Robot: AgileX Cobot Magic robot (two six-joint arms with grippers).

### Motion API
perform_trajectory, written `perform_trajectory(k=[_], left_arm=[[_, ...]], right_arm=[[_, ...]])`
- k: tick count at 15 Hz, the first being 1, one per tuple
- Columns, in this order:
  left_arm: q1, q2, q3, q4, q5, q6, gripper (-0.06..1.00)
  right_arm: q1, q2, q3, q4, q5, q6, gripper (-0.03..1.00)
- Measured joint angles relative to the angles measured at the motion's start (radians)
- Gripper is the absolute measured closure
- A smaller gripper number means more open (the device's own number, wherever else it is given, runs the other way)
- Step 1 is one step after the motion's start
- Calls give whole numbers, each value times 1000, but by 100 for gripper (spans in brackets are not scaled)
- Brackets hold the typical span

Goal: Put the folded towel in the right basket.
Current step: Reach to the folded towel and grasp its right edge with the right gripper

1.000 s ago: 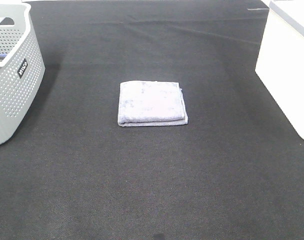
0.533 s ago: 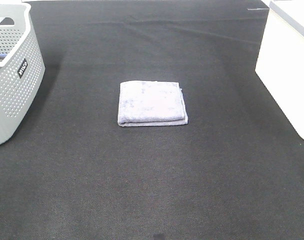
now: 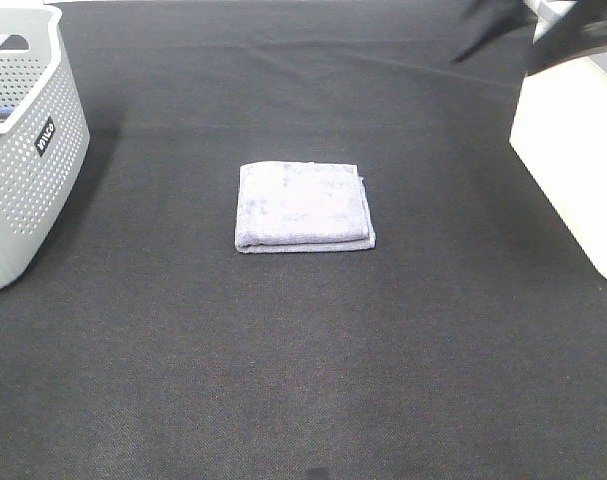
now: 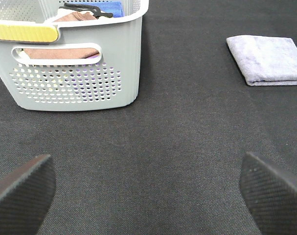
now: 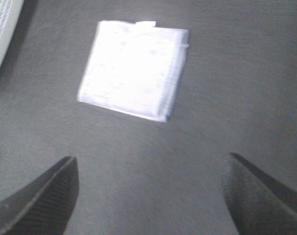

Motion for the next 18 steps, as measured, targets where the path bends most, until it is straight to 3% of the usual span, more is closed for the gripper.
perform_trajectory(k=[8,14,18], left_arm=[[0,0,0,0,0,0,-2],[0,0,0,0,0,0,-2],[0,0,0,0,0,0,-2]], right_arm=[[24,535,-454,25,149,70,21],[24,779,-667,47,229,68,21],[24,875,-705,93,243,59,21]])
